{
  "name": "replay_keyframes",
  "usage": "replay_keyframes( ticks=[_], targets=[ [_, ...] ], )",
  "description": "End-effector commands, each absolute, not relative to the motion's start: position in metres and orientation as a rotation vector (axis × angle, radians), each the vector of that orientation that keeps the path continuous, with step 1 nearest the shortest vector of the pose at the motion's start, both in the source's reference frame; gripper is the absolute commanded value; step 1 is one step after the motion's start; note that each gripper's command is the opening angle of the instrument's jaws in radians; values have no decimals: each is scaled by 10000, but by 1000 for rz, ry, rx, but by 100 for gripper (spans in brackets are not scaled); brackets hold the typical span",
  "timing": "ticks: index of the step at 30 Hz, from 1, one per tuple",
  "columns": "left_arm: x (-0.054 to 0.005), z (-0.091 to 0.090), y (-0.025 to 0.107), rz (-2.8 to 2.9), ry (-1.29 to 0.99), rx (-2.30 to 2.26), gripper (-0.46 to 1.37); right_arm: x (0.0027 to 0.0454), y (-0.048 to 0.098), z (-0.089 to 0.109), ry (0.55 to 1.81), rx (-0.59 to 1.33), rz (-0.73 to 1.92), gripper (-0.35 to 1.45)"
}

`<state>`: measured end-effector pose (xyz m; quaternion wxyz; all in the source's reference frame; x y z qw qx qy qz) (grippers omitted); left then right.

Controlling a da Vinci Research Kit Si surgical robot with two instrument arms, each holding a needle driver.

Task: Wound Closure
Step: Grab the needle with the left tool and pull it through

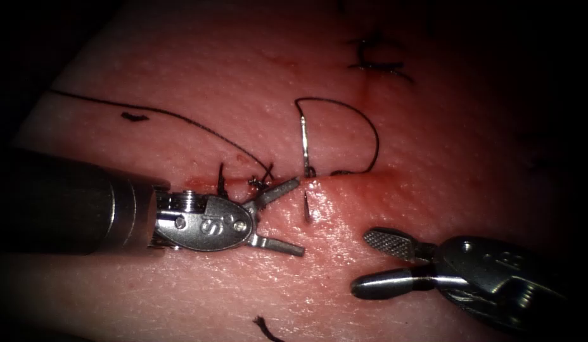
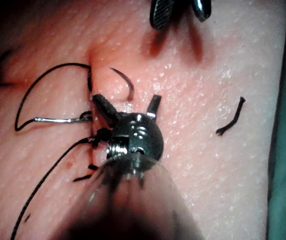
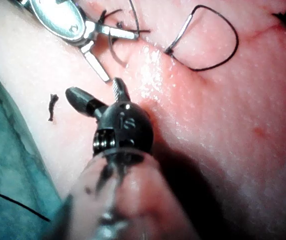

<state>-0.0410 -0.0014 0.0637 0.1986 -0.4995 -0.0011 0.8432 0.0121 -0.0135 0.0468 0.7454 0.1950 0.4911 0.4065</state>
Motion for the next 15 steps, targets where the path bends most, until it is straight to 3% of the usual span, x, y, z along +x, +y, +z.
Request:
replay_keyframes(
  ticks=[1, 15],
  targets=[
    [-412, 638, -14, 2357, -3, -1400, 70, 122, -137, 467, 1079, 432, 887, 124],
    [-418, 645, -8, 2354, -7, -1417, 53, 121, -150, 471, 1087, 427, 877, 121]
  ],
)
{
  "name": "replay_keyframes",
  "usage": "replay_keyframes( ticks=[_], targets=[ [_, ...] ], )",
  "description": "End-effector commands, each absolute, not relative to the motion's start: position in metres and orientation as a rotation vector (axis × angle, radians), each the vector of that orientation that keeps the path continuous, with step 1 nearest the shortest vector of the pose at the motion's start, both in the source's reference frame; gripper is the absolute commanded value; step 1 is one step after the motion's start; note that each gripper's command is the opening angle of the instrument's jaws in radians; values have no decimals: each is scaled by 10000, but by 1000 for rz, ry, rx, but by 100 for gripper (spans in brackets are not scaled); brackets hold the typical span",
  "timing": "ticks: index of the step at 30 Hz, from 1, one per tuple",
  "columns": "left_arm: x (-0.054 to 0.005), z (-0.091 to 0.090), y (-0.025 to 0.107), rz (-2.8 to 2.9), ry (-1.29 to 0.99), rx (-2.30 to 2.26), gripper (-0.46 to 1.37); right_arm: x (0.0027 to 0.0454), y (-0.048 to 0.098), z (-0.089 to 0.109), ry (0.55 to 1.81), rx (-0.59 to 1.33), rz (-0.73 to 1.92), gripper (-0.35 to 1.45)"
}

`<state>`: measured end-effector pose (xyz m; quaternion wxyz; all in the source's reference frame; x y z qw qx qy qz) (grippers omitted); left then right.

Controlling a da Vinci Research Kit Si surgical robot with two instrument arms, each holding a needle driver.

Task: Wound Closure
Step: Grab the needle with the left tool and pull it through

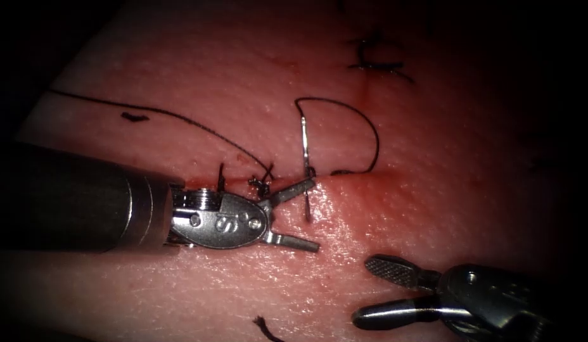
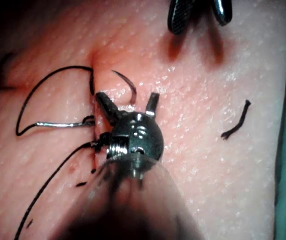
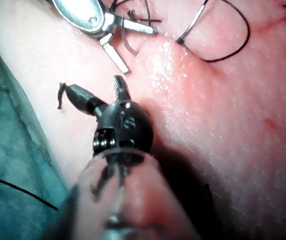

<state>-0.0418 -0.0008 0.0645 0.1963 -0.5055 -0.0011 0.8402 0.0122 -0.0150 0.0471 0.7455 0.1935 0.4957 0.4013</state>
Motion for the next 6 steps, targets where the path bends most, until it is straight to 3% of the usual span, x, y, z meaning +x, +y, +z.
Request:
replay_keyframes(
  ticks=[1, 6],
  targets=[
    [-419, 645, -8, 2353, -7, -1418, 53, 122, -150, 471, 1087, 427, 877, 121],
    [-421, 645, -8, 2353, -7, -1423, 50, 122, -148, 469, 1085, 428, 879, 120]
  ],
)
